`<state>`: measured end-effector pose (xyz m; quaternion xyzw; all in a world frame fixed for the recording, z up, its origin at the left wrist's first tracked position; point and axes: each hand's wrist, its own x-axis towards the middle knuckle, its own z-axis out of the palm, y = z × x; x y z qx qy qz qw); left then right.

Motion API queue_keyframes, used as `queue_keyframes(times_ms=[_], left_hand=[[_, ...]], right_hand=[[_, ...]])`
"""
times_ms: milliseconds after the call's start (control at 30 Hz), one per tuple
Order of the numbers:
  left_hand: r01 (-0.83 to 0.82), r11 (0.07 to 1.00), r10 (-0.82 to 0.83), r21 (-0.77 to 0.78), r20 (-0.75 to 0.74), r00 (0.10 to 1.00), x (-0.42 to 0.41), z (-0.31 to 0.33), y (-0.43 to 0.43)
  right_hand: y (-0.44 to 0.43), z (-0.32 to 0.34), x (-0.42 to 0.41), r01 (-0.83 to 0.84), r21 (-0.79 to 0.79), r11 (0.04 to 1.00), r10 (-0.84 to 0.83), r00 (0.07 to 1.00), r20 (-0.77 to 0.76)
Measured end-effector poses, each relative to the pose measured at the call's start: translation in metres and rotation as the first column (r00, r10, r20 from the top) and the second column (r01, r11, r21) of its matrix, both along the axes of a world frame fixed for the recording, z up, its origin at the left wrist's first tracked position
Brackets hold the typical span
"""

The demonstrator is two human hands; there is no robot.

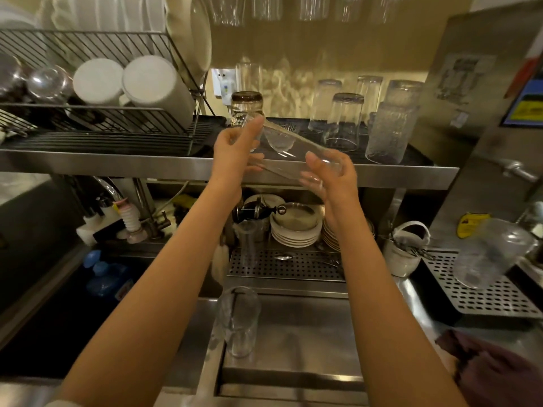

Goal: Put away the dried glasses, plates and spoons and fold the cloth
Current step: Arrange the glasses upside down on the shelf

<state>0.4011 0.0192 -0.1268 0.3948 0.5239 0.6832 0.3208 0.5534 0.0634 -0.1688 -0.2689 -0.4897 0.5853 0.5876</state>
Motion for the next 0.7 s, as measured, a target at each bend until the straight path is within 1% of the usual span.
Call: queue_keyframes(times_ms=[100,167,300,367,467,500,533,600,700], left_hand=[[0.005,1.000,-0.005,0.002,-0.122,0.993,-0.003,-0.003,0.001],[0.028,1.000,-0.027,0.001,-0.218,0.975,-0.003,-0.003,0.001],[0.128,0.992,-0.127,-0.024,-0.385,0.914,-0.001,0.001,0.003],[0.168,0.985,-0.167,-0.040,-0.469,0.867,-0.001,0.003,0.004],[0.216,0.969,-0.242,-0.120,-0.635,0.734,-0.001,0.008,0.005],[0.237,0.960,-0.276,-0.150,-0.653,0.705,0.000,0.010,0.006],[0.261,0.950,-0.310,-0.173,-0.649,0.695,0.000,0.011,0.008],[0.304,0.934,-0.354,-0.188,-0.610,0.709,0.002,0.014,0.011],[0.333,0.929,-0.363,-0.160,-0.568,0.739,0.002,0.019,0.018]], right_hand=[[0.004,0.009,0.001,0.059,-0.016,0.998,-0.060,0.994,-0.089],[0.007,0.014,0.001,0.096,-0.013,0.995,-0.097,0.988,-0.120],[0.008,0.024,-0.005,0.126,0.058,0.990,-0.122,0.990,-0.069],[0.009,0.031,-0.005,0.127,0.079,0.989,-0.122,0.990,-0.072],[0.012,0.044,-0.006,0.140,0.104,0.985,-0.135,0.989,-0.057],[0.013,0.047,-0.007,0.149,0.110,0.983,-0.145,0.988,-0.047],[0.013,0.050,-0.009,0.160,0.112,0.981,-0.156,0.987,-0.043],[0.015,0.056,-0.013,0.175,0.117,0.978,-0.171,0.984,-0.045],[0.019,0.066,-0.019,0.167,0.123,0.978,-0.162,0.986,-0.050]])
